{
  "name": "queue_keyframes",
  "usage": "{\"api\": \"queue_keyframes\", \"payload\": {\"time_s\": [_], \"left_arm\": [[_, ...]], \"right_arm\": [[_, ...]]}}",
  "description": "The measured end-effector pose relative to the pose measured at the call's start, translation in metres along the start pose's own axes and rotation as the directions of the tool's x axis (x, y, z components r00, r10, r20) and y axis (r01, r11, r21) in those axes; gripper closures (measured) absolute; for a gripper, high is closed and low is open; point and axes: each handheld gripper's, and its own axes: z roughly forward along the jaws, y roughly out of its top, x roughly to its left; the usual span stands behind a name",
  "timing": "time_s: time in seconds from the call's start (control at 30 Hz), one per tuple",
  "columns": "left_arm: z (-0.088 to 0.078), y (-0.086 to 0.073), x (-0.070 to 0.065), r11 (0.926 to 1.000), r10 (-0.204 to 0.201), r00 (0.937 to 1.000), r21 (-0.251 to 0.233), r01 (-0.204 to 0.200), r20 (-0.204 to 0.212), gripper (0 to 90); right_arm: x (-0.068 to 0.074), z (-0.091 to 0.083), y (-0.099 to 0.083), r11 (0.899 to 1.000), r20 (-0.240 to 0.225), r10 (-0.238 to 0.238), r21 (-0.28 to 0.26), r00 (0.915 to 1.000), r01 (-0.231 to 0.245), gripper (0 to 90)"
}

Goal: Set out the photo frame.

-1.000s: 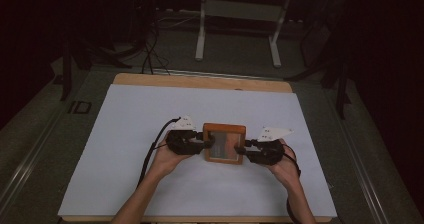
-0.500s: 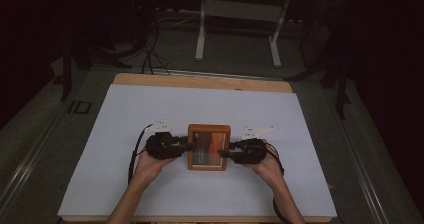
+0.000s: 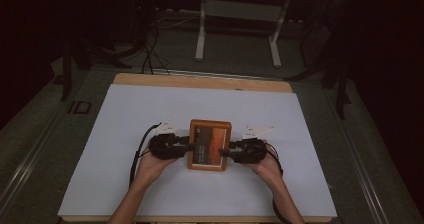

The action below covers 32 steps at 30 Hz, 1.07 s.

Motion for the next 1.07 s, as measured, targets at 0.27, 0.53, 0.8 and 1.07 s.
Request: {"api": "queue_keyframes", "payload": {"time_s": [0.27,0.53,0.8,1.07], "left_arm": [[0.0,-0.002,0.0,0.9999,-0.001,0.9998,0.011,0.0,0.018,63.2],[-0.006,-0.004,0.005,0.9998,-0.018,0.9997,-0.01,0.018,0.017,49.8],[-0.035,-0.009,0.016,0.9976,-0.042,0.9966,-0.057,0.038,-0.072,48.0],[-0.054,-0.023,0.036,0.996,-0.089,0.9403,-0.032,0.084,-0.328,44.0]], "right_arm": [[-0.001,0.001,0.001,1.0,0.005,-0.001,-0.001,1.0,0.001,59.5],[-0.002,-0.007,0.0,1.0,0.045,0.009,0.024,0.9989,-0.01,42.6],[-0.002,-0.038,-0.002,1.0,0.077,0.012,-0.002,0.997,-0.012,40.0],[-0.021,-0.067,-0.014,0.998,0.203,0.049,0.029,0.978,-0.056,36.9]]}}
